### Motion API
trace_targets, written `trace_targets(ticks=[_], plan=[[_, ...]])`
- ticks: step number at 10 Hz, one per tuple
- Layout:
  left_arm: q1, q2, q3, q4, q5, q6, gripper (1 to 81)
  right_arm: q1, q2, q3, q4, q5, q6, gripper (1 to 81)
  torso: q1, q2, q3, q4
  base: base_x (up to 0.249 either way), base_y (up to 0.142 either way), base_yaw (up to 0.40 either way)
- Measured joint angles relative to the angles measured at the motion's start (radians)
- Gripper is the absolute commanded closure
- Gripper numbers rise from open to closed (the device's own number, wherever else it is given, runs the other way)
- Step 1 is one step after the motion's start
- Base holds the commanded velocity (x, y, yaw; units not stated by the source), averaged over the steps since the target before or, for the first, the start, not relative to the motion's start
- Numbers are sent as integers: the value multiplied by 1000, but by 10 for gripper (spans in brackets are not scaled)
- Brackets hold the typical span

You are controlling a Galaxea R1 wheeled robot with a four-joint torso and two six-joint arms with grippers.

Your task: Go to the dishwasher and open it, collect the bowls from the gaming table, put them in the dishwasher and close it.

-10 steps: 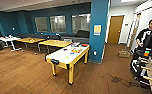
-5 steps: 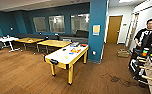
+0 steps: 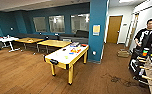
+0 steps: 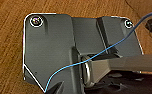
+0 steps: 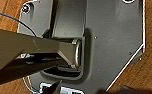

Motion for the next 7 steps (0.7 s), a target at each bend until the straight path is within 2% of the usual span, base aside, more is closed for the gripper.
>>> trace_targets(ticks=[3,7], plan=[[20,0,0,0,3,0,10,-17,0,0,0,-1,0,10,-2,-1,1,0,92,0,0],[2,0,0,0,-1,0,10,-3,0,0,0,1,0,10,-1,0,0,0,115,0,0]])
